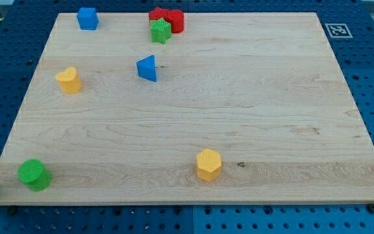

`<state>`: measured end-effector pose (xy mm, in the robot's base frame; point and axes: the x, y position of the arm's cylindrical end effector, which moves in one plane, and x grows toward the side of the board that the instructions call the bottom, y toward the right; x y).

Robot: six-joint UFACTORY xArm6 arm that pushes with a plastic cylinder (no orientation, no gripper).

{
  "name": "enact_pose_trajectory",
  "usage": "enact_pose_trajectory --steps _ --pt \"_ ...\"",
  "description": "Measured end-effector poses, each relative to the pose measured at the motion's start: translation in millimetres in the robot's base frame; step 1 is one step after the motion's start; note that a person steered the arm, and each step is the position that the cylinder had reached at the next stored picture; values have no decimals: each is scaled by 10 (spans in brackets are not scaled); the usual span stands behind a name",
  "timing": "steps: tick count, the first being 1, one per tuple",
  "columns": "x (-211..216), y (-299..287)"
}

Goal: Push the green star to the center of the board

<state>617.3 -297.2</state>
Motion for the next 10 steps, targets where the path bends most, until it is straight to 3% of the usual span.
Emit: enact_pose_trajectory --steps 3,5,7,10 --pt "-34 313" --pt "-279 623" --pt "-336 1290" --pt "-838 1971"
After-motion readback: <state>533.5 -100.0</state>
